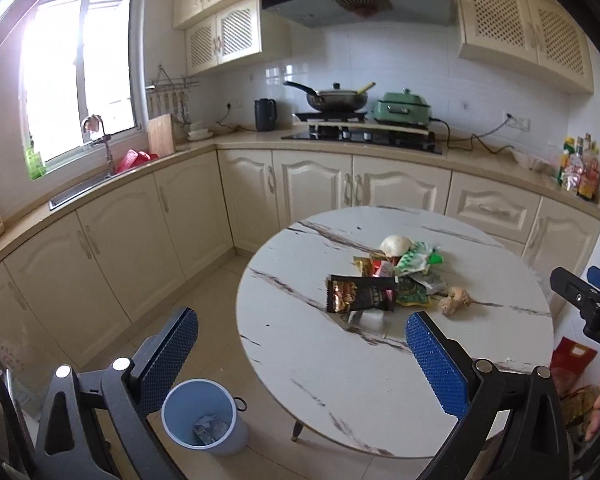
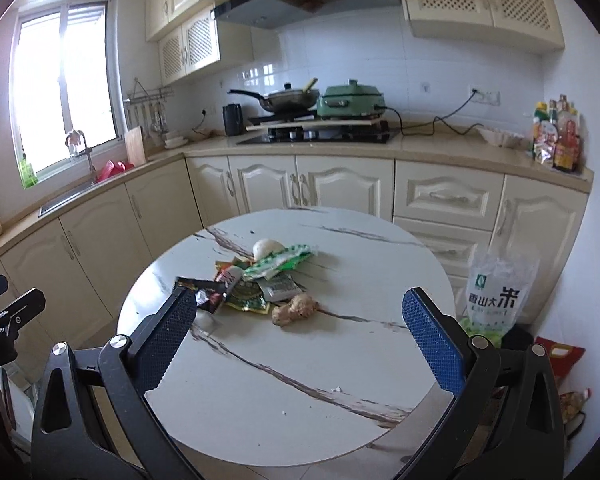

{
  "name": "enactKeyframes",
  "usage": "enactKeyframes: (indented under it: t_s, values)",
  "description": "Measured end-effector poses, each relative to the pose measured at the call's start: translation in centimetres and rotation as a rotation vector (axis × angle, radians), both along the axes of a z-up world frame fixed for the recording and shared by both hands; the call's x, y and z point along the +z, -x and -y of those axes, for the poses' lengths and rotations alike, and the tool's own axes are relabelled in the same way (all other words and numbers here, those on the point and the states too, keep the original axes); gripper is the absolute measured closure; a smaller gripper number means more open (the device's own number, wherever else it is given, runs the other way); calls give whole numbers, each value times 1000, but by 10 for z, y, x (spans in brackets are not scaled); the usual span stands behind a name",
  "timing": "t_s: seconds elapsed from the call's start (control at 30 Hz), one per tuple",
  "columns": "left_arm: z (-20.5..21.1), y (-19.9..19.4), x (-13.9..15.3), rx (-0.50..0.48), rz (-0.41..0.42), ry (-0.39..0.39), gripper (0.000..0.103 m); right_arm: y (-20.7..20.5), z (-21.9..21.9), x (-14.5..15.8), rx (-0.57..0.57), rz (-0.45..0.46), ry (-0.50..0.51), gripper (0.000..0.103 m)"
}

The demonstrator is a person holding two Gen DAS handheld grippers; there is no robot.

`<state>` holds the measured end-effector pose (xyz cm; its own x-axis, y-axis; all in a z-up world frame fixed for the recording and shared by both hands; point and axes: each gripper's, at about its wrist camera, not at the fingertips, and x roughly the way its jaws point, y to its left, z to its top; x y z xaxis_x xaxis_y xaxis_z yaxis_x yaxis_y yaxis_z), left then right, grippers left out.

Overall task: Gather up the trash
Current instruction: 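Grasp the black and red snack wrappers with the left gripper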

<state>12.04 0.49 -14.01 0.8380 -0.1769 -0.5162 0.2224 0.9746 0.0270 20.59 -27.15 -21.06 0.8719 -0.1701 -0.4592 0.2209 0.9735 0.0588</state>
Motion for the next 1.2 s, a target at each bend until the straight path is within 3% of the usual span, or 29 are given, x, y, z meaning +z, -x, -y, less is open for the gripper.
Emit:
enactKeyframes:
  t_s: [0.37, 0.6, 0.77, 0.87, 0.93, 1.1, 1.2]
  values:
    - [77, -177, -56, -131, -156, -134, 1, -84, 46, -66, 14, -184, -49, 0]
    - [104, -243, -89, -157, -212, -182, 3, -121, 55, -80, 41, -230, -59, 0]
    - [110, -271, -98, -193, -245, -138, 32, -142, 56, -80, 72, -236, -69, 0]
    - [103, -277, -97, -221, -245, -81, 54, -153, 56, -78, 83, -234, -66, 0]
    - [94, -281, -93, -214, -233, -54, 77, -158, 58, -79, 88, -236, -89, 0]
    - [63, -280, -87, -245, -240, 29, 91, -165, 60, -81, 85, -233, -138, 0]
    - [50, -276, -84, -260, -233, 78, 93, -179, 58, -82, 103, -239, -165, 0]
